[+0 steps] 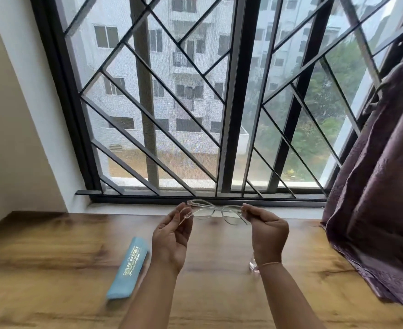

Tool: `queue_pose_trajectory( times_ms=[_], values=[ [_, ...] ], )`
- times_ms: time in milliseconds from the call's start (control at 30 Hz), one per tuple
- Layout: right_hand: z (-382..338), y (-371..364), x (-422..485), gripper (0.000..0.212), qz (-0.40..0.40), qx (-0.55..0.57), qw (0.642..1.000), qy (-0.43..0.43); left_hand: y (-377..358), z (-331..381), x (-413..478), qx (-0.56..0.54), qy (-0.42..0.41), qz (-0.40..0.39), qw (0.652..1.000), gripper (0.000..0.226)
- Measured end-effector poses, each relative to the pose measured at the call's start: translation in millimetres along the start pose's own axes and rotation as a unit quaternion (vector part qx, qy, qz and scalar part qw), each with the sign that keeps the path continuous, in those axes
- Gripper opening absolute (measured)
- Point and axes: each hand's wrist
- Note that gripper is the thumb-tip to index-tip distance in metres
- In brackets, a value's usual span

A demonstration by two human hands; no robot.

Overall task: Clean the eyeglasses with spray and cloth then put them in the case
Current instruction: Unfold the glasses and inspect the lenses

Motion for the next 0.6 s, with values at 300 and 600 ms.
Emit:
queue_pose_trajectory(
  times_ms=[300,600],
  values=[
    [-13,-15,-24,0.035,-0.033,0.283,0.928,-0.241,-27,-23,-19,0.178,-0.056,-0.064,0.98,0.021],
    [3,-29,-46,0.028,-0.162,0.346,0.835,-0.395,-31,-25,-16,0.556,-0.335,-0.027,0.76,0.011]
  ],
)
Point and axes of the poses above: each hand's wrist, its own x-axis towards the middle knuckle, its own y-axis out of the back of the hand, z = x × y, and after that the axes turned 5 degrees about -z, right-handed
